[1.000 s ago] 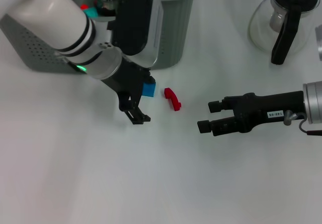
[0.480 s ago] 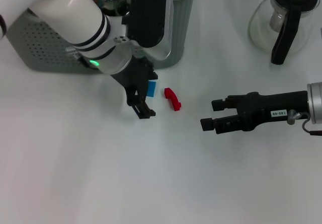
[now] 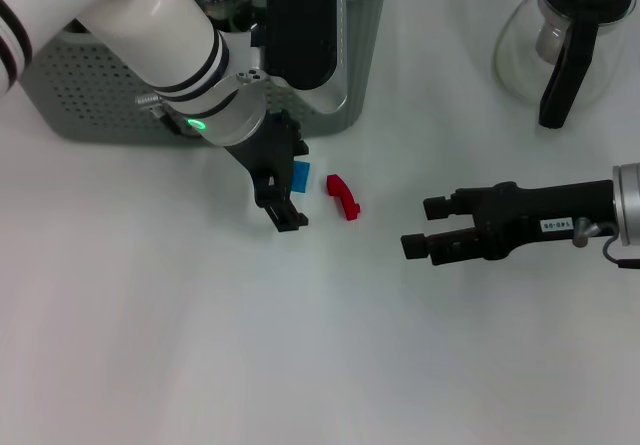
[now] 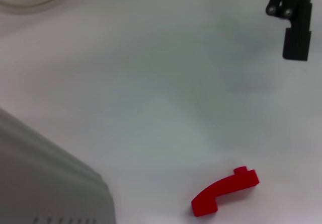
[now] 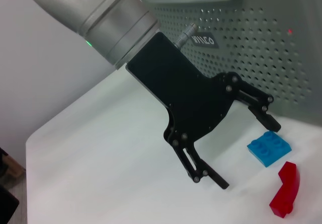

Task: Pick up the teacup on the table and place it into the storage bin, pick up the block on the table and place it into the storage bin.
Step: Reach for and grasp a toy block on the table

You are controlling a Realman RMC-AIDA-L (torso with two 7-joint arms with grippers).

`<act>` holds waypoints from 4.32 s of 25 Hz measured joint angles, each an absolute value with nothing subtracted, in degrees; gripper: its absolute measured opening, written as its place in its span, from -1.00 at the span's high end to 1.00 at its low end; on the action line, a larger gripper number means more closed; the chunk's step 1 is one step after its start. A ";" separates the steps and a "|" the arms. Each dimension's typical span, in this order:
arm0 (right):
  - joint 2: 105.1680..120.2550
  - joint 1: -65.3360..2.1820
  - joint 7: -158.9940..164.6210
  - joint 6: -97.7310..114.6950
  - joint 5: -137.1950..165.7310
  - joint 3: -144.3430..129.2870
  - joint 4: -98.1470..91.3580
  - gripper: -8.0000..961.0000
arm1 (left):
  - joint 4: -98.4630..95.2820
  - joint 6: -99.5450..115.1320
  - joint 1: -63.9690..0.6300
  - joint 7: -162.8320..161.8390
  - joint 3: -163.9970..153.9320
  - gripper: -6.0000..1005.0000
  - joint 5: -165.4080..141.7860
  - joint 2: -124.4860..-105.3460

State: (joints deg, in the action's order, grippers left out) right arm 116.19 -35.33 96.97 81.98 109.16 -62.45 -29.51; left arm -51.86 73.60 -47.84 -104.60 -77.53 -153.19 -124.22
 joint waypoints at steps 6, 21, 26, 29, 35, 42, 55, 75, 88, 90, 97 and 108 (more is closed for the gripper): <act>116.02 -35.33 96.94 82.20 109.16 -62.71 -29.50 -0.88 | -49.39 71.24 -49.33 -106.48 -77.97 -0.78 -154.67 -124.30; 115.92 -35.33 96.85 81.97 109.16 -62.84 -29.43 -0.88 | -46.55 70.43 -50.77 -106.48 -78.43 -0.74 -155.62 -124.34; 115.93 -35.33 96.85 81.67 109.16 -62.84 -29.40 -0.88 | -46.59 71.12 -51.02 -106.54 -78.70 -0.72 -155.69 -124.30; 115.93 -35.33 96.85 81.54 109.16 -62.84 -29.41 -0.88 | -46.58 71.42 -51.13 -106.54 -79.16 -0.72 -155.81 -124.26; 115.93 -35.33 96.80 81.38 109.16 -62.81 -29.42 -0.88 | -46.54 71.79 -51.26 -106.51 -79.45 -0.70 -155.84 -124.28; 115.93 -35.33 96.69 81.27 109.16 -62.65 -29.42 -0.88 | -47.21 73.83 -51.26 -106.16 -79.55 -0.68 -155.98 -124.28; 115.93 -35.43 96.68 81.29 109.15 -62.41 -30.02 -0.88 | -54.26 80.80 -49.48 -105.78 -78.71 -0.65 -154.68 -124.37; 116.02 -35.54 96.05 80.13 109.16 -62.31 -29.83 -0.87 | -48.93 72.84 -50.35 -107.58 -81.19 -0.59 -156.52 -124.32; 116.11 -35.33 95.63 79.86 109.16 -62.31 -29.58 -0.87 | -48.80 72.00 -51.00 -110.02 -81.68 -0.56 -156.85 -124.46; 116.12 -35.33 95.49 79.79 109.16 -62.31 -29.55 -0.87 | -48.79 71.99 -51.13 -110.57 -81.78 -0.56 -156.89 -124.45; 116.07 -35.33 95.41 79.73 109.16 -62.31 -29.53 -0.87 | -48.78 71.94 -51.18 -110.96 -81.83 -0.53 -156.92 -124.45; 116.17 -35.28 95.37 79.71 109.16 -62.31 -29.53 -0.87 | -47.42 70.58 -51.35 -110.79 -82.55 -0.22 -156.98 -124.45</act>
State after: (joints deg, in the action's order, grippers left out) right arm 116.17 -35.28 95.37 79.71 109.16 -62.31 -29.53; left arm -47.42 70.58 -51.35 -110.79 -82.55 -156.98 -124.45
